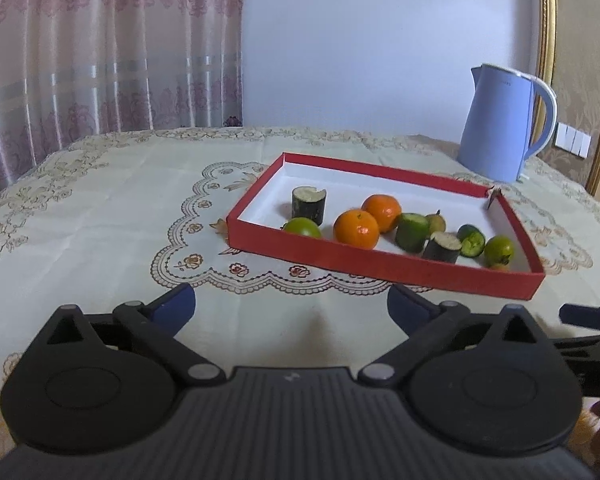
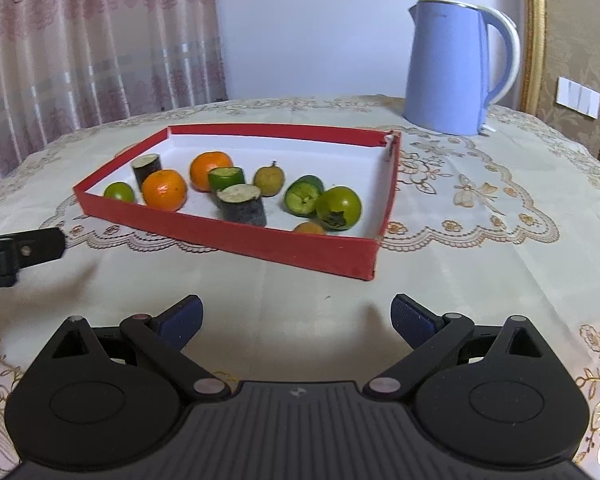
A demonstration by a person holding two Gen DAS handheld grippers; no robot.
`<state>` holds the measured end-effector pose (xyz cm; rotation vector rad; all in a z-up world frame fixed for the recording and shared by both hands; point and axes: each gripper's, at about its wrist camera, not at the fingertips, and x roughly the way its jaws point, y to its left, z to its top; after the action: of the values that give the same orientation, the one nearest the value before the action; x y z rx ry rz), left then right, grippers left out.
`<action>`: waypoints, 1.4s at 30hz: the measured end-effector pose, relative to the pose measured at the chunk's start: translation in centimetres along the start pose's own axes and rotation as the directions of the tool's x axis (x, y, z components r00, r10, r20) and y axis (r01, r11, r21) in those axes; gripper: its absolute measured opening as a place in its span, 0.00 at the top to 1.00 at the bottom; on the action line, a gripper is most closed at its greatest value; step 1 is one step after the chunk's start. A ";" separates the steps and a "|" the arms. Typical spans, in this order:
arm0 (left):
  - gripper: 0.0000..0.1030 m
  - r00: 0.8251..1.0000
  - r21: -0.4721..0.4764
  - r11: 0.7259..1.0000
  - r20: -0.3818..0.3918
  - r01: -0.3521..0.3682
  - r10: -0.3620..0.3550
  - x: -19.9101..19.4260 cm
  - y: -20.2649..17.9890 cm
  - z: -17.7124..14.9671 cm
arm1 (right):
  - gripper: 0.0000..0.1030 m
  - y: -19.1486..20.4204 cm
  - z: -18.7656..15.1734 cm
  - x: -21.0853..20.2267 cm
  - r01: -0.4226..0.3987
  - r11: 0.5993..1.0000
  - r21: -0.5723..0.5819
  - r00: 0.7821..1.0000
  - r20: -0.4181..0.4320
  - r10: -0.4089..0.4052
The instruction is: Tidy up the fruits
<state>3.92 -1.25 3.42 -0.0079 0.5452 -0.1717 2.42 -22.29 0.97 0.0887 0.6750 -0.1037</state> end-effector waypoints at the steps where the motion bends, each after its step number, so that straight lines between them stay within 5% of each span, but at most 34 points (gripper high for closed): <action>1: 0.00 1.000 -0.007 1.000 0.004 0.002 -0.002 -0.2 -0.1 0.1 | 0.02 -0.1 0.1 0.0 0.005 1.000 0.009 1.000 -0.001 -0.005; 9: 0.00 0.998 0.046 0.998 0.048 -0.030 0.028 -1.5 -2.3 0.1 | 0.02 -0.6 0.3 -0.1 0.032 0.999 0.031 0.999 -0.003 -0.031; 42: 0.00 0.999 0.164 0.985 0.017 -0.047 0.045 -1.8 -6.0 -0.6 | 0.02 -0.9 0.7 0.1 0.069 0.996 0.060 0.998 -0.002 -0.069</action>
<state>1.08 -6.86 4.17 0.1644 0.5161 -0.1710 2.82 -23.23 1.37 0.1234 0.6755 -0.1902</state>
